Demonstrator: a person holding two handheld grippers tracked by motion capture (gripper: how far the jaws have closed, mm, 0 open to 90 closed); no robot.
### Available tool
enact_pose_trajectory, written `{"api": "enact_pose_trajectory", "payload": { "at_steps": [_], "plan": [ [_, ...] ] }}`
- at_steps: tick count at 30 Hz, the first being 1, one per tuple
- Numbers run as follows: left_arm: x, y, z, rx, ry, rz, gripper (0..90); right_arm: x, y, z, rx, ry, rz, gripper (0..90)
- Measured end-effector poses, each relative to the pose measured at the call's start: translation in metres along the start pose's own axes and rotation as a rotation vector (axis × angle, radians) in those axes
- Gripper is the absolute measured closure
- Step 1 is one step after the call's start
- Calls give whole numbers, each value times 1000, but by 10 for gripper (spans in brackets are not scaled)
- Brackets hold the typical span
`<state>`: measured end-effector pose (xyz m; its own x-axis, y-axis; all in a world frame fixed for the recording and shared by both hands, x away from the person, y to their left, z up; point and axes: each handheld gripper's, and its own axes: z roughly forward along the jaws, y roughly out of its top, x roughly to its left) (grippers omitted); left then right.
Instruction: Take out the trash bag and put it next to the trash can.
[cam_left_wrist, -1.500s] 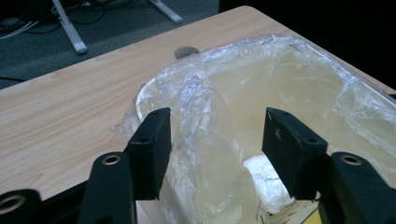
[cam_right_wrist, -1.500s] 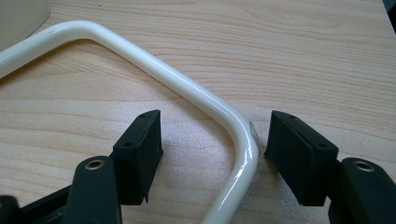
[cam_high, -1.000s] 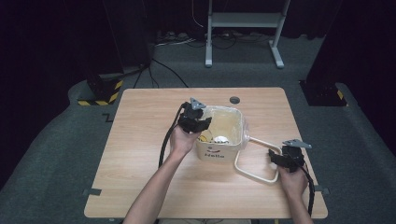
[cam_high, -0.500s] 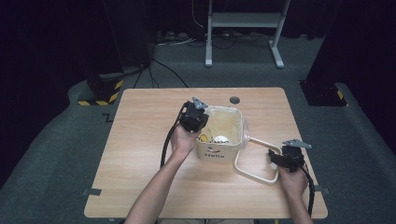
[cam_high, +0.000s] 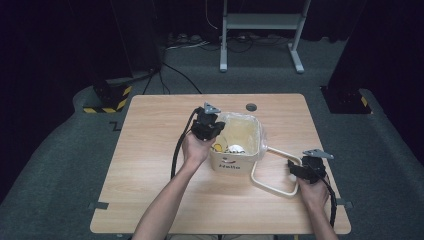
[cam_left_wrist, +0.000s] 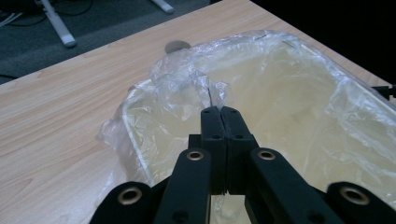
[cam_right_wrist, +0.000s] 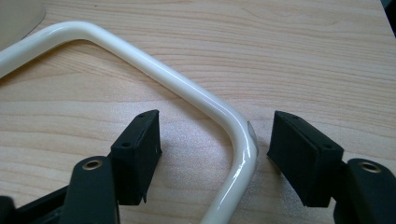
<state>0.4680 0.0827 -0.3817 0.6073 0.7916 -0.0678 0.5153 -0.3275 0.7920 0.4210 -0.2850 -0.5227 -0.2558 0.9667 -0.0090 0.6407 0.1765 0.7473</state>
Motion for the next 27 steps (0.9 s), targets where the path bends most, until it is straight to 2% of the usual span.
{"api": "enact_pose_trajectory", "payload": {
  "at_steps": [2,4,7,11,18,23,27],
  "plan": [
    [0,0,0,-1,-3,3,893,2,3,1,24,1,4,295],
    [-1,0,0,-5,-12,0,893,3,5,0,36,3,1,317],
    [-1,0,-1,-14,-28,-8,893,3,10,-8,-4,30,14,375],
    [-2,0,-2,-22,-47,-20,893,6,19,-20,-13,77,10,416],
    [-2,0,-4,-32,-74,-42,893,19,36,-34,-35,134,-28,426],
    [-1,-1,-4,-30,-77,-45,892,27,47,-39,-47,194,-9,448],
    [0,-2,-3,-32,-79,-53,891,35,59,-46,-57,230,-16,462]
  ]
}}
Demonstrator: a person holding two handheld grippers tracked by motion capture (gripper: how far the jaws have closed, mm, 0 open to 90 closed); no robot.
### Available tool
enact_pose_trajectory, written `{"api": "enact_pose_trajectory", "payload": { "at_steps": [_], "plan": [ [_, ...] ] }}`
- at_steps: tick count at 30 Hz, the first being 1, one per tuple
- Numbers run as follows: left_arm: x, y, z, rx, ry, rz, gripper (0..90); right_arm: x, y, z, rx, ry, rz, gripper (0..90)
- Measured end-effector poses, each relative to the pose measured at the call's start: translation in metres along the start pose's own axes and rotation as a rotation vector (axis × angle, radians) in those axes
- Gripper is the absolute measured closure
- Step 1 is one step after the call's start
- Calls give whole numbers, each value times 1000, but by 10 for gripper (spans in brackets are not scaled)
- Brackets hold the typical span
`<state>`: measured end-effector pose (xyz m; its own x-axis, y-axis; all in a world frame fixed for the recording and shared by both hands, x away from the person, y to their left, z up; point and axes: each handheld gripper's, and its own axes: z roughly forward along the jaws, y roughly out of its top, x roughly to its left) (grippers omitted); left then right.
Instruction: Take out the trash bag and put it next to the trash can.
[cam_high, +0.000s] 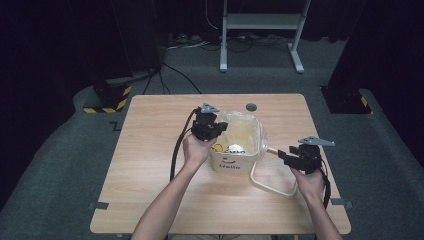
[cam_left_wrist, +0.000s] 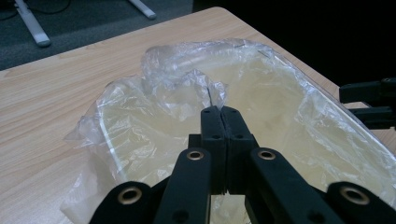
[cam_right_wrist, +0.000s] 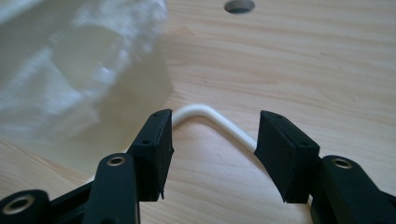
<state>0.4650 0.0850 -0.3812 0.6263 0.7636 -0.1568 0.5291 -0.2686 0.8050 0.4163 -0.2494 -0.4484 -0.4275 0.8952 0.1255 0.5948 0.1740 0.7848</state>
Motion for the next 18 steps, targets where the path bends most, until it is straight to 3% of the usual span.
{"api": "enact_pose_trajectory", "payload": {
  "at_steps": [7,18],
  "plan": [
    [3,-2,1,-3,-12,-18,891,21,30,-9,-34,53,-41,516],
    [4,-4,0,-3,-17,-24,891,49,63,-6,-43,104,-91,561]
  ]
}}
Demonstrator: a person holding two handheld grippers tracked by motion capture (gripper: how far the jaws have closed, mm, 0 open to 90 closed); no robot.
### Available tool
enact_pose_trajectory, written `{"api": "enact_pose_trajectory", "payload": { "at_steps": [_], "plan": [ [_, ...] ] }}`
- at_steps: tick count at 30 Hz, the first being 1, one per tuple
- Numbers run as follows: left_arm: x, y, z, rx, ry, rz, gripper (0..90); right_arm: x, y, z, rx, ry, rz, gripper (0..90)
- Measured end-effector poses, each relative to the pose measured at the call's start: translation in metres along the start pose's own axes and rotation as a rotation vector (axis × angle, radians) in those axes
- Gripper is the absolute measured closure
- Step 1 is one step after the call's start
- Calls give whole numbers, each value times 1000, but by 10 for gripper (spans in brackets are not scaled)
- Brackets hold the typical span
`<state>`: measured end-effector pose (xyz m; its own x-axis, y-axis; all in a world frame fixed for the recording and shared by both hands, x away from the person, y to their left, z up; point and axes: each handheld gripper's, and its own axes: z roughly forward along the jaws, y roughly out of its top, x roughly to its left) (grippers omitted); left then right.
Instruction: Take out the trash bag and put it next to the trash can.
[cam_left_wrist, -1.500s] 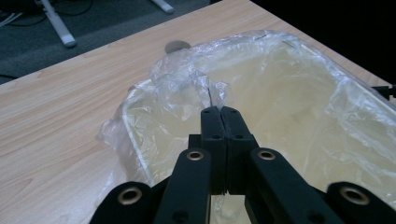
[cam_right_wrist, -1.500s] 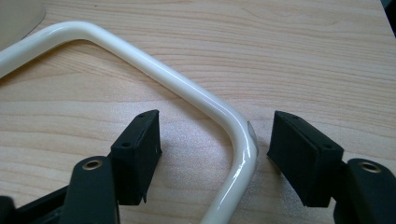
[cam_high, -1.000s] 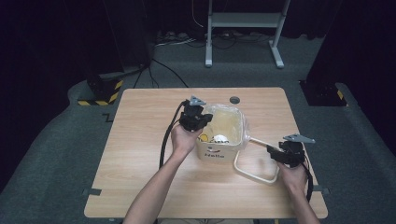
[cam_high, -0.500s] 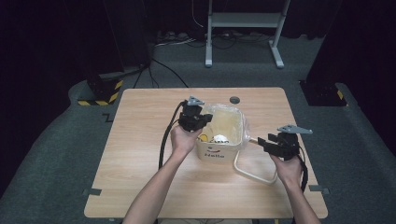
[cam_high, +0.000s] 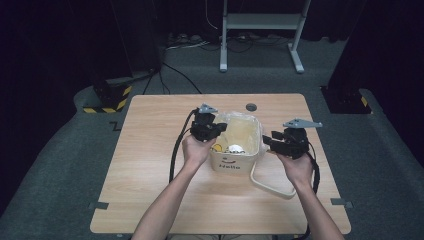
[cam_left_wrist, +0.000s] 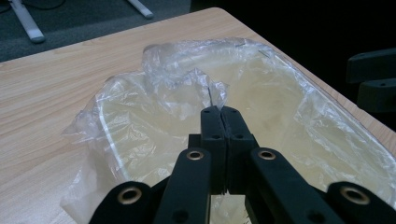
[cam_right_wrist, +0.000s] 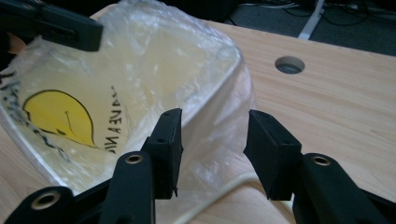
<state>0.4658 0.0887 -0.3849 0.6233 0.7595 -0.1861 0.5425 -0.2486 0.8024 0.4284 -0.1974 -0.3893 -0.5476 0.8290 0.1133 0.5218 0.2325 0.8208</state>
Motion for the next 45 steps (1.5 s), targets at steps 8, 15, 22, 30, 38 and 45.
{"api": "enact_pose_trajectory", "payload": {
  "at_steps": [8,15,22,30,38,45],
  "plan": [
    [0,-1,0,-2,-5,-3,891,14,21,10,15,24,-35,592],
    [0,-1,-2,5,-4,1,890,18,27,25,62,24,-38,626],
    [-1,-1,-3,-4,-11,-1,890,18,28,31,85,7,-49,722],
    [-2,-1,-3,-4,-18,3,889,24,29,36,114,4,-94,839],
    [-4,-1,-3,-7,-30,12,885,24,29,39,124,11,-98,900],
    [-7,-1,-3,-13,-68,23,837,26,31,36,101,41,-96,900]
  ]
}}
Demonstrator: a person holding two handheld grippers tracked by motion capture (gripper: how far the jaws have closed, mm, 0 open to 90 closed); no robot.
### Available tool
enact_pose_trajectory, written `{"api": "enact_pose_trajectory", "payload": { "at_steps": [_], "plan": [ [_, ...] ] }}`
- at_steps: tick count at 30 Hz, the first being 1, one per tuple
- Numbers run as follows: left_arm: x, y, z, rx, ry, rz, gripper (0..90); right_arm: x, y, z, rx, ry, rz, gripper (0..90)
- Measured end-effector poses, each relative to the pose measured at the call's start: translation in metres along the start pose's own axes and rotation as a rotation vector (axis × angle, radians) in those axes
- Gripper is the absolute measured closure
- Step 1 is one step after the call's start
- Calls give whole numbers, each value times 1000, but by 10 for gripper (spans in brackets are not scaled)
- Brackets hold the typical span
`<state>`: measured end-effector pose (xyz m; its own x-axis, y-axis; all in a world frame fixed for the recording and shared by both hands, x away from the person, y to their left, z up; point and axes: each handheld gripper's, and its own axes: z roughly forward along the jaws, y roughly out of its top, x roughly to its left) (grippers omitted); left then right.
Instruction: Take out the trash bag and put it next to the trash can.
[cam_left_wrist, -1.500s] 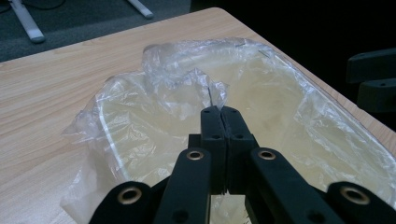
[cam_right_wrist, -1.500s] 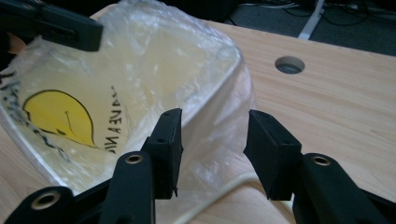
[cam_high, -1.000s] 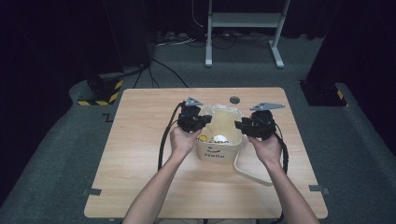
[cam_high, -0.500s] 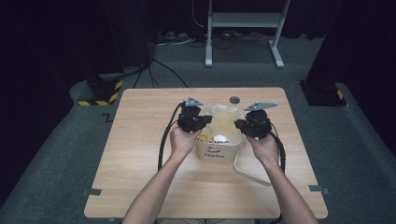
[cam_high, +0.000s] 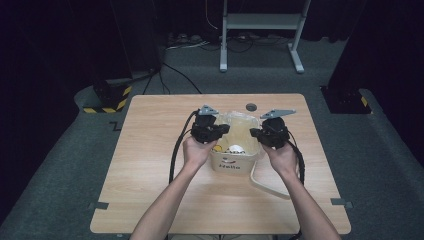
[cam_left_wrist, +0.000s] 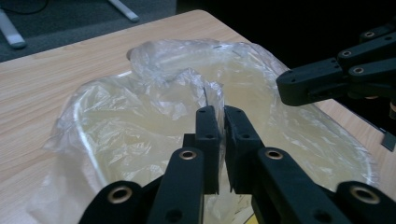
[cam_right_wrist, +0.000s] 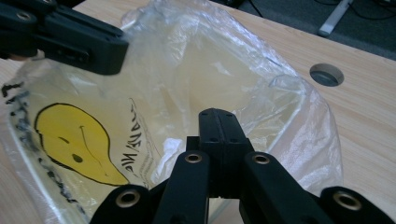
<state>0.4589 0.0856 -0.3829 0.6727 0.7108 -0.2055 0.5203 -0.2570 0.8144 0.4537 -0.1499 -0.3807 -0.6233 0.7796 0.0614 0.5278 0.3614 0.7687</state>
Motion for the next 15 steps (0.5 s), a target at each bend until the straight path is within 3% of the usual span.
{"api": "enact_pose_trajectory", "payload": {
  "at_steps": [9,15],
  "plan": [
    [-7,0,3,1,-70,21,634,5,6,-3,-27,39,-3,900],
    [-13,-1,7,29,-101,51,570,8,10,-3,-38,58,-5,900]
  ]
}}
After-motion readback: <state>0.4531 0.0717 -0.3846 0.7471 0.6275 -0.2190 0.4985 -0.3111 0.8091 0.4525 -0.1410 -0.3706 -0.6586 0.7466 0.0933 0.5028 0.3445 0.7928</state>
